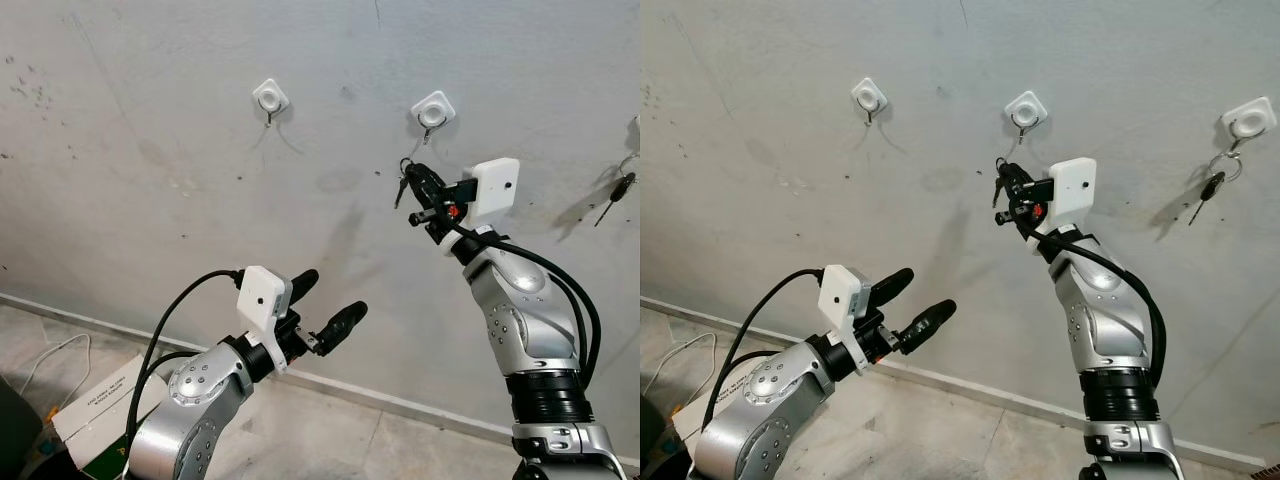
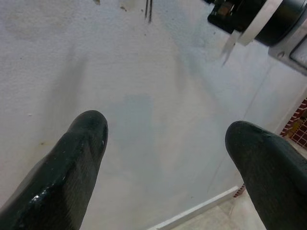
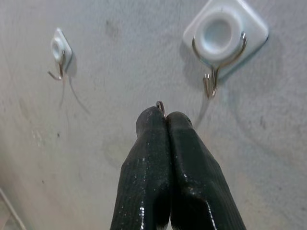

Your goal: Hang keys on a hook

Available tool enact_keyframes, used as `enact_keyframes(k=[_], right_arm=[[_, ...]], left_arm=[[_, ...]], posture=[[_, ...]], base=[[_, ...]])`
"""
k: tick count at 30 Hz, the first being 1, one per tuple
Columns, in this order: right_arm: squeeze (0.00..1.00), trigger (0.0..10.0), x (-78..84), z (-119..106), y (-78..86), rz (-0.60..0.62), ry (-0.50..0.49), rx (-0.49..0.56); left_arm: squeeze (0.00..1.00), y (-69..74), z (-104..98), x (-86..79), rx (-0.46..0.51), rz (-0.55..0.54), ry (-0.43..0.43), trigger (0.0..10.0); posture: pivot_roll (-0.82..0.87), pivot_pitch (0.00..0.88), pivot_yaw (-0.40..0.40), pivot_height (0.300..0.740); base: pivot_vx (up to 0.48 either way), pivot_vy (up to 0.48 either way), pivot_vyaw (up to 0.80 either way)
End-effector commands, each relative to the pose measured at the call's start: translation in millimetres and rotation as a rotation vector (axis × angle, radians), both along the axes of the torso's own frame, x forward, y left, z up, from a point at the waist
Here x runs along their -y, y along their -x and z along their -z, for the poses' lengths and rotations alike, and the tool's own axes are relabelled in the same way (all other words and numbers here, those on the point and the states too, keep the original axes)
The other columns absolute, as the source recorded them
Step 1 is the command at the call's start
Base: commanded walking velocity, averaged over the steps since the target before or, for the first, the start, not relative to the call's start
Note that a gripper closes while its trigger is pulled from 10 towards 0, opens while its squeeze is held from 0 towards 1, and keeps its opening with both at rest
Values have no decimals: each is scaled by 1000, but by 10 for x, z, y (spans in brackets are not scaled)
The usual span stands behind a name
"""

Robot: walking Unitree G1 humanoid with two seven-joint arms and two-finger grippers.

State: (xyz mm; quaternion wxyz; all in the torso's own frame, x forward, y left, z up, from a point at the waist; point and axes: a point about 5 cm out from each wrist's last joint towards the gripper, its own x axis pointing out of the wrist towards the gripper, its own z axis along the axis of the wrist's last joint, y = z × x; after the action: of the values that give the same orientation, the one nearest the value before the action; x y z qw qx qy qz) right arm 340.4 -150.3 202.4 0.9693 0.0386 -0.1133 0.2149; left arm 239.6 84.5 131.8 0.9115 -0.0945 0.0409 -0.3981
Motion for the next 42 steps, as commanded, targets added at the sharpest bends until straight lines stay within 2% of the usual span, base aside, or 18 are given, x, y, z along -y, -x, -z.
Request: enact_keyframes(k=[1,13,27,42], right_arm=[[0,10000,-7,-117,-22,-4,-18,32],[0,10000,37,-237,-153,34,-79,44],[0,10000,159,-145,-174,70,-134,-8],[0,10000,77,-66,-213,64,-167,-61]], left_arm=[[0,4,-29,-5,10,16,-7,10000],[0,-7,-50,-33,17,12,-9,10000],[0,-12,-36,-35,13,15,-10,10000],[0,-9,-28,-32,10,14,-13,10000]], posture=[[10,0,106,740],[19,0,105,740],[20,0,102,740],[21,0,103,740]], base=[[0,0,0],[0,0,0],[0,0,0],[0,0,0]])
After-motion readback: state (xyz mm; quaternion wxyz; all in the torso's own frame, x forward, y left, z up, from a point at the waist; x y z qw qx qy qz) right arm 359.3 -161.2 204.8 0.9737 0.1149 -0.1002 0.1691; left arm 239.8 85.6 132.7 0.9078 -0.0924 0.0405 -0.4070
